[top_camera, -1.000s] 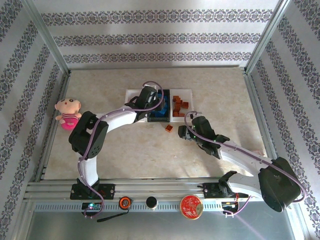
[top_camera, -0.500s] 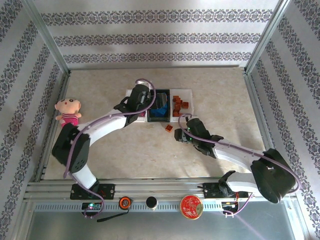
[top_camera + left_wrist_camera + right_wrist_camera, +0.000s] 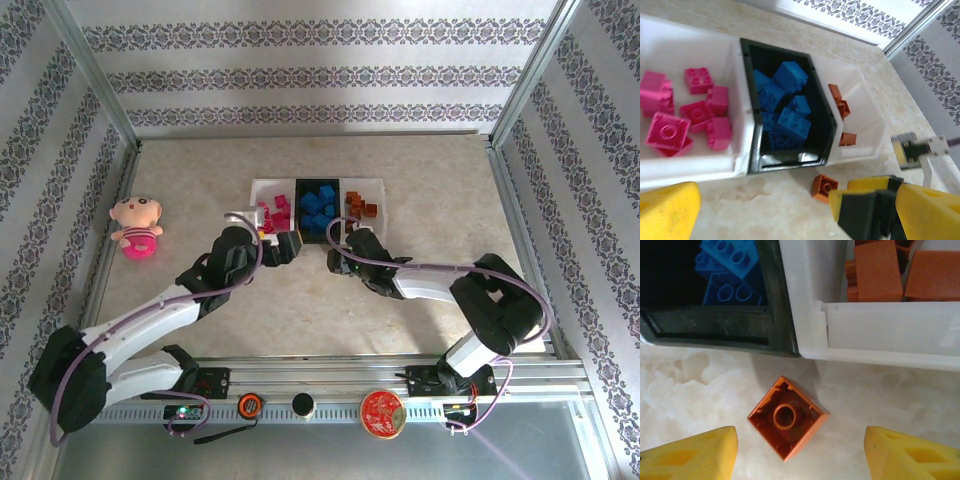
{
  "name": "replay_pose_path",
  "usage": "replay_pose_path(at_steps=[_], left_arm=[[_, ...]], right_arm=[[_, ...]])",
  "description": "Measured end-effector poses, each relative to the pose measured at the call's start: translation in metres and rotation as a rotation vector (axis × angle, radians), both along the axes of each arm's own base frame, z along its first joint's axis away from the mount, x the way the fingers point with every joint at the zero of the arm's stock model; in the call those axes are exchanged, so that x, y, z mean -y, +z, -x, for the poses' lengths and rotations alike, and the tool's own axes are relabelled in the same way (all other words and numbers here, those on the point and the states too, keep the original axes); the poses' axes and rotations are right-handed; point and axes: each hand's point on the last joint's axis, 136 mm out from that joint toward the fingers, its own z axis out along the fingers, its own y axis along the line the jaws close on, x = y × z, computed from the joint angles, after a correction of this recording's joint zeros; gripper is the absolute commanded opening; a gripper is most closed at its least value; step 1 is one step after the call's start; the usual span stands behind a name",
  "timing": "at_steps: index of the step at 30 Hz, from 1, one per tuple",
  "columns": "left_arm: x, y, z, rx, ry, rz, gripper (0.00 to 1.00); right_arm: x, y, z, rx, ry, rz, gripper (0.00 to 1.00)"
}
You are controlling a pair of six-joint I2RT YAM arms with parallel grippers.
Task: Sort the legos into containers by color
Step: Pick up the lego from the center of the table, then place the lego in the container.
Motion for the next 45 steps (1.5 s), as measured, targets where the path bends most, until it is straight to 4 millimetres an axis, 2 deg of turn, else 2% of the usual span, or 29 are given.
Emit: replay_pose_path(at_steps=[7,14,22,27,31,35,40,42,45], left_arm=[[-0.025,-0.011,0.023,0.014,0.055,0.031,1.00],[-0.041,-0.012,0.033,0.036,0.098,0.054,1.00],[-0.047,-0.016,0.036,0.030,0.118,0.040,1.00],[-0.050,-0.017,0.035,0.029,0.132,0.032,1.00],[-0.051,-0.018,0.035,0.028,0.139,0.026,1.00],[-0.055,-0.026,0.036,0.017,0.150,0.011,1.00],[-0.057,-0.034,0.037,0.005,0.157,-0.003,1.00],[-0.057,-0.035,0.037,0.003,0.157,-0.005,1.00],[-0.057,-0.035,0.037,0.002,0.160,-0.007,1.00]], right_arm=[[-0.003,-0.010,-0.013,-0.001,-0.047,0.028,0.67],[-0.007,-0.016,-0.019,-0.003,-0.050,0.081,0.56],[-0.008,-0.017,-0.017,0.003,-0.027,0.100,0.39],[0.004,-0.011,0.000,0.003,-0.018,0.085,0.35],[0.014,0.013,0.012,0.040,-0.016,0.036,0.34],[0.033,0.050,0.012,0.108,-0.042,-0.027,0.34],[0.072,0.097,-0.010,0.200,-0.127,-0.065,0.33],[0.079,0.110,-0.023,0.212,-0.141,-0.059,0.33],[0.074,0.124,-0.051,0.219,-0.131,-0.050,0.33]])
